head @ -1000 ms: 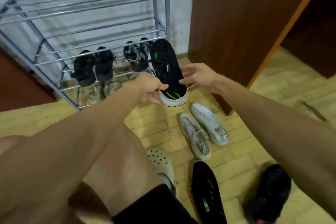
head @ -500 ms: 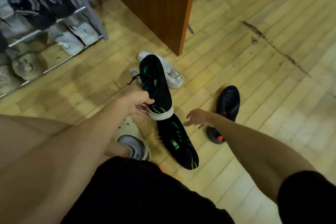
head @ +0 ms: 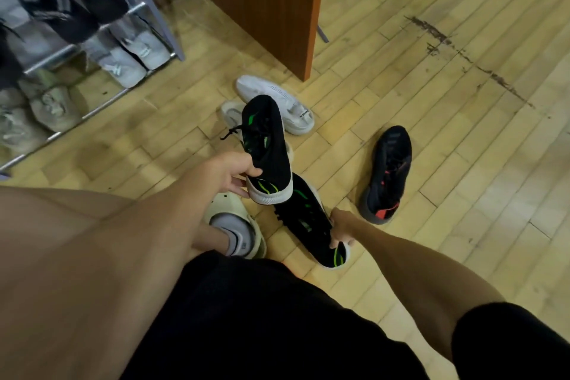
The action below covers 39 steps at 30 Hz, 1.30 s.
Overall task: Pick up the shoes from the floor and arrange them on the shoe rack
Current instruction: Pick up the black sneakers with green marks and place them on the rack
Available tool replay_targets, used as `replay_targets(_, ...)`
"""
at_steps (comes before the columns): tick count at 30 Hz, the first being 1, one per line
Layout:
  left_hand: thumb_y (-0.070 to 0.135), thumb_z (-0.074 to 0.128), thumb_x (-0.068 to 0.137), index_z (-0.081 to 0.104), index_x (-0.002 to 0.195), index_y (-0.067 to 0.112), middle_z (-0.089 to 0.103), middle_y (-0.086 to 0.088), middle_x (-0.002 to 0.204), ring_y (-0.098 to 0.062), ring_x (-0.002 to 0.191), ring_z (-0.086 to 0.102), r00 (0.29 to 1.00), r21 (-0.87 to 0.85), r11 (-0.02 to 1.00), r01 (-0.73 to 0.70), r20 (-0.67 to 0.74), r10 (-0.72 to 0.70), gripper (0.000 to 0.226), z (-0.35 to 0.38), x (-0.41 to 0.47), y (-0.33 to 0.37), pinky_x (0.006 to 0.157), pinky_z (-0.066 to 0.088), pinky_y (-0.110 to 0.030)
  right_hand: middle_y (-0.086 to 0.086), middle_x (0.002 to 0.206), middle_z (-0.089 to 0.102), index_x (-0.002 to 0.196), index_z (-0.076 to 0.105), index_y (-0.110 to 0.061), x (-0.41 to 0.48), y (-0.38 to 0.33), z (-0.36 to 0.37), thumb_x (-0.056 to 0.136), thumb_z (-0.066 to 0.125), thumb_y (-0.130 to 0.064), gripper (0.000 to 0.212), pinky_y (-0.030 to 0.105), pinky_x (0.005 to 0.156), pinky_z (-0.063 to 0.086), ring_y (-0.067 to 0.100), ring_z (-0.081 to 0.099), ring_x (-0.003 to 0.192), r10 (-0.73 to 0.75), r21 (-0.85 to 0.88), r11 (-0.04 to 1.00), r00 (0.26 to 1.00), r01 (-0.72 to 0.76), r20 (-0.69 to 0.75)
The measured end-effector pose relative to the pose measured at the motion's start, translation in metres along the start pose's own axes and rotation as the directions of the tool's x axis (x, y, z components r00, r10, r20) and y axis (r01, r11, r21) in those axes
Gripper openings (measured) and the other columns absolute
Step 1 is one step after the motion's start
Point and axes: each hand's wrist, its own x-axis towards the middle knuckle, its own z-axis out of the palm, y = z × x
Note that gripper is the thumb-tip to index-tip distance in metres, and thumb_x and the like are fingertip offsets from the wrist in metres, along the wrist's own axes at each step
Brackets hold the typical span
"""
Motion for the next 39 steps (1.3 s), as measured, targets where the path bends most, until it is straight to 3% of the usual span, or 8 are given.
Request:
replay_targets(5, -0.005, 0.051, 0.092, 0.047, 0.133, 0.001, 0.05, -0.016, 0.139, -0.035, 0.126, 0.05, 0.999, -0.081, 0.996, -0.027, -0.047, 0.024, 0.042, -0.01, -0.008, -0.004, 0.1, 0.045, -0.053, 0.017, 0.12, 0.06, 0.124, 0.049, -0.004, -0.027, -0.012, -0.048, 0.072, 0.08, -0.012, 0.061, 0.036, 0.074, 0.049, 0.031, 0.058, 0.098, -0.075, -0.191, 0.98, 0.991, 0.053, -0.113)
replay_targets(11, -0.004, 0.053, 0.091, 0.05, 0.131, 0.002, 0.055, -0.015, 0.133, -0.033, 0.119, 0.053, 0.991, -0.251, 0.964, -0.083, -0.126, 0.053, 0.04, -0.035, -0.031, 0.004, 0.085, 0.049, -0.048, 0.007, 0.091, 0.057, 0.126, 0.051, -0.014, -0.052, -0.043, -0.118, 0.072, 0.078, -0.008, 0.06, 0.033, 0.062, 0.051, 0.026, 0.057, 0.077, -0.143, -0.128, 0.984, 0.973, 0.121, -0.179)
replay_targets(18, -0.007, 0.058, 0.087, 0.059, 0.11, 0.003, 0.061, -0.013, 0.111, -0.031, 0.106, 0.057, 0.956, -0.335, 0.919, -0.209, -0.27, 0.12, 0.026, -0.126, -0.066, 0.021, 0.083, 0.052, -0.048, 0.008, 0.125, 0.06, 0.136, 0.053, -0.017, -0.073, -0.149, -0.192, 0.075, 0.076, -0.012, 0.066, 0.019, 0.057, 0.049, 0.02, 0.058, 0.087, -0.299, -0.093, 0.954, 0.912, 0.284, -0.281)
replay_targets(21, -0.008, 0.062, 0.082, 0.062, 0.09, 0.001, 0.062, -0.016, 0.11, -0.032, 0.099, 0.058, 0.911, -0.339, 0.903, -0.264, -0.396, 0.118, 0.013, -0.176, -0.076, 0.022, 0.081, 0.054, -0.051, 0.006, 0.101, 0.068, 0.137, 0.053, -0.015, -0.08, -0.205, -0.214, 0.074, 0.076, -0.011, 0.066, 0.022, 0.057, 0.051, 0.021, 0.066, 0.08, -0.364, -0.045, 0.929, 0.881, 0.368, -0.303)
replay_targets(25, -0.008, 0.062, 0.083, 0.06, 0.104, -0.001, 0.062, -0.016, 0.106, -0.031, 0.085, 0.06, 0.863, -0.363, 0.872, -0.33, -0.491, 0.122, 0.023, -0.235, -0.089, 0.024, 0.062, 0.054, -0.046, 0.011, 0.126, 0.063, 0.136, 0.053, -0.013, -0.085, -0.274, -0.237, 0.078, 0.072, 0.0, 0.062, 0.029, 0.069, 0.058, 0.023, 0.064, 0.093, -0.432, 0.153, 0.863, 0.86, 0.482, -0.272)
replay_targets(32, -0.013, 0.059, 0.082, 0.054, 0.073, 0.0, 0.054, -0.011, 0.053, -0.023, 0.045, 0.054, 0.778, -0.405, 0.8, -0.442, -0.617, 0.118, 0.017, -0.321, -0.094, 0.05, 0.064, 0.056, -0.048, 0.007, 0.103, 0.068, 0.132, 0.056, -0.007, -0.088, -0.385, -0.279, 0.074, 0.067, 0.015, 0.063, 0.044, 0.084, 0.056, 0.029, 0.065, 0.099, -0.498, 0.318, 0.73, 0.79, 0.605, -0.357)
replay_targets(37, -0.005, 0.064, 0.082, 0.06, 0.106, -0.006, 0.066, -0.021, 0.091, -0.033, 0.075, 0.065, 0.771, -0.407, 0.776, -0.482, -0.618, 0.155, 0.024, -0.369, -0.064, 0.097, 0.07, 0.057, -0.049, 0.008, 0.096, 0.071, 0.12, 0.064, -0.003, -0.076, -0.461, -0.321, 0.073, 0.071, 0.009, 0.049, 0.043, 0.08, 0.059, 0.029, 0.07, 0.088, -0.515, 0.318, 0.695, 0.755, 0.645, -0.407)
replay_targets(39, -0.004, 0.065, 0.082, 0.059, 0.108, -0.005, 0.064, -0.021, 0.088, -0.031, 0.07, 0.063, 0.765, -0.419, 0.758, -0.501, -0.623, 0.161, 0.026, -0.387, -0.046, 0.118, 0.066, 0.057, -0.047, 0.01, 0.097, 0.072, 0.115, 0.067, -0.004, -0.065, -0.49, -0.337, 0.072, 0.073, 0.008, 0.045, 0.042, 0.077, 0.059, 0.028, 0.07, 0.084, -0.509, 0.323, 0.689, 0.75, 0.649, -0.422)
